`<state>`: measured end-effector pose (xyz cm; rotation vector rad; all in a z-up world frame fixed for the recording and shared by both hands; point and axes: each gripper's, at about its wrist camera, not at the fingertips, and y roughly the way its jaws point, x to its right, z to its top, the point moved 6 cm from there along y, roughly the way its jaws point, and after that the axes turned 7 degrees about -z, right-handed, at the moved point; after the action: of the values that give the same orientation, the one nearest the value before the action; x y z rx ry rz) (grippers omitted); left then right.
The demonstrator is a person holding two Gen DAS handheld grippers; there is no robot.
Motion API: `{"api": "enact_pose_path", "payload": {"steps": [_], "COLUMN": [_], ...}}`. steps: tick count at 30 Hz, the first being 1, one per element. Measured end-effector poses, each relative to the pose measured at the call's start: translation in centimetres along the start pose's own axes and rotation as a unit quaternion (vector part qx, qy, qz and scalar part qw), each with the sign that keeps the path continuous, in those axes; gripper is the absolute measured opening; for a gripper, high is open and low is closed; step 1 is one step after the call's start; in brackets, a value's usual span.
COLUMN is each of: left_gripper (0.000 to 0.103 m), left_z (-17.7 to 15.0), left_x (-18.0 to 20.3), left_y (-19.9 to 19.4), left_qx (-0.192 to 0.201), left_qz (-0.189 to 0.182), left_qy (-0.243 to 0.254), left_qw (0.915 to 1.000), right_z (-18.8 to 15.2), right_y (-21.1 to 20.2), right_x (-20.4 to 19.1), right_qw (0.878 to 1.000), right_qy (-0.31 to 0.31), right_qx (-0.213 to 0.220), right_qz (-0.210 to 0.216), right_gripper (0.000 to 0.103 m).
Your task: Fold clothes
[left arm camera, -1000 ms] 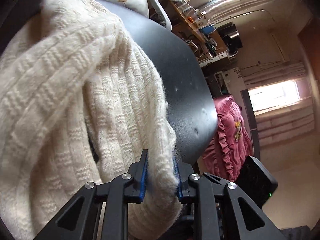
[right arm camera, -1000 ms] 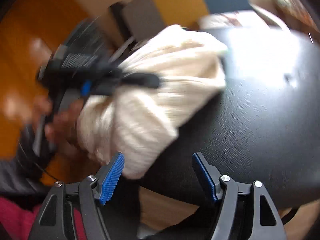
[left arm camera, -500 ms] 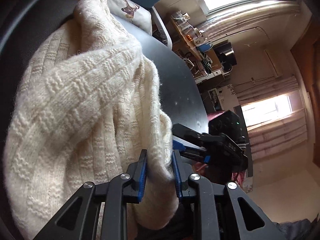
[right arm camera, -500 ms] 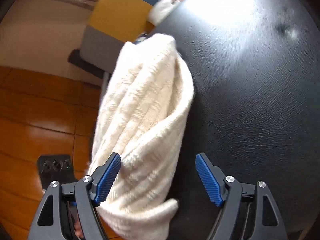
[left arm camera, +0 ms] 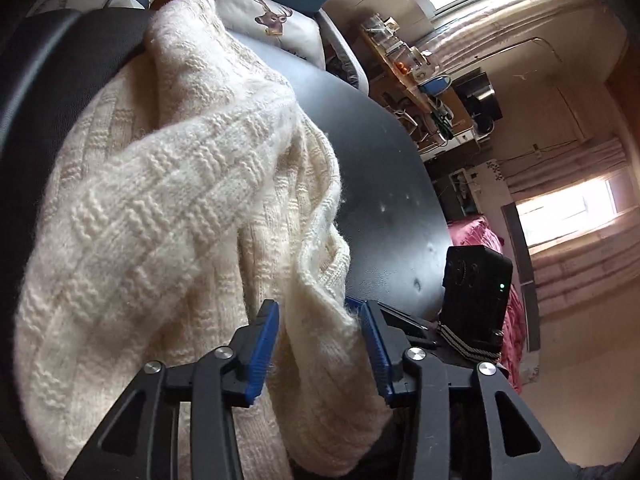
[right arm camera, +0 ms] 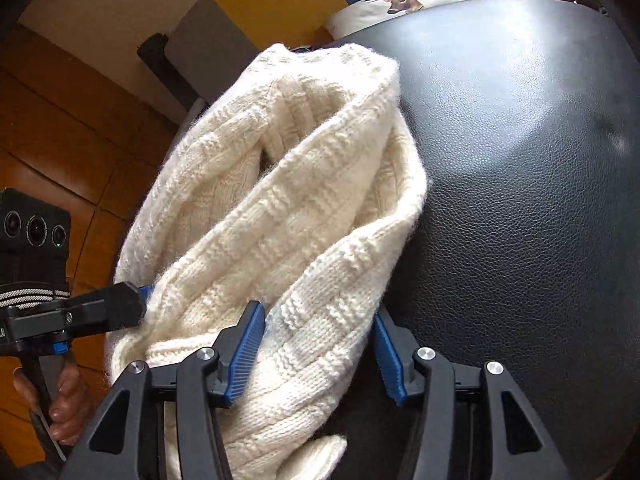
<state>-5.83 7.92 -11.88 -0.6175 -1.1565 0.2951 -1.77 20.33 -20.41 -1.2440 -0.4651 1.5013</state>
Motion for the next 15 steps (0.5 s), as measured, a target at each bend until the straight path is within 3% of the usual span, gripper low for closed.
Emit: {"api": "enact_pose_path", "payload": {"steps": [5, 7, 8, 9, 13, 14, 15], "left_gripper": [0.042, 0.02, 0.015, 0.009, 0.007, 0.007, 0.007], "left_z": [-0.4, -0.4, -0.2, -0.2, 0.9, 1.4, 1.9], "left_x": [-1.0, -1.4, -1.3, -1.2, 0.2, 0.8, 1.5], "left_y": [2.7, 2.9, 2.9, 2.8, 0.2, -1.0, -2.1], "left_qx": [-0.047, -0.044, -0.04, -0.033, 0.024, 0.047, 0.07], "left_qz": [0.027, 0.03, 0.035, 0.038, 0.022, 0.016, 0.009], "left_qy": [-0.015, -0.014, -0.008, -0.003, 0.019, 0.027, 0.035], "left_qw": [0.9984, 0.9985, 0.9986, 0.9987, 0.9993, 0.9984, 0.9969], "right_z": [-0.6, -0.8, -0.8, -0.8, -0.8, -0.7, -0.7], "right_y": [0.1, 0.1, 0.1, 0.1, 0.2, 0.4, 0.6], "right_x": [-0.4, -0.6, -0.4, -0.2, 0.4, 0.7, 1.1], "right_qw": [1.0, 1.0, 1.0, 1.0, 0.999, 0.999, 0.999], "right_qy": [-0.021, -0.028, -0.021, -0.014, -0.004, -0.001, 0.0], "right_qx": [0.007, 0.01, 0.01, 0.01, 0.003, 0.002, 0.003], "right_qz": [-0.002, -0.002, 0.008, 0.017, 0.05, 0.048, 0.036], "right_gripper": [0.06, 0.061, 0.061, 0.062, 0.062, 0.059, 0.046]}}
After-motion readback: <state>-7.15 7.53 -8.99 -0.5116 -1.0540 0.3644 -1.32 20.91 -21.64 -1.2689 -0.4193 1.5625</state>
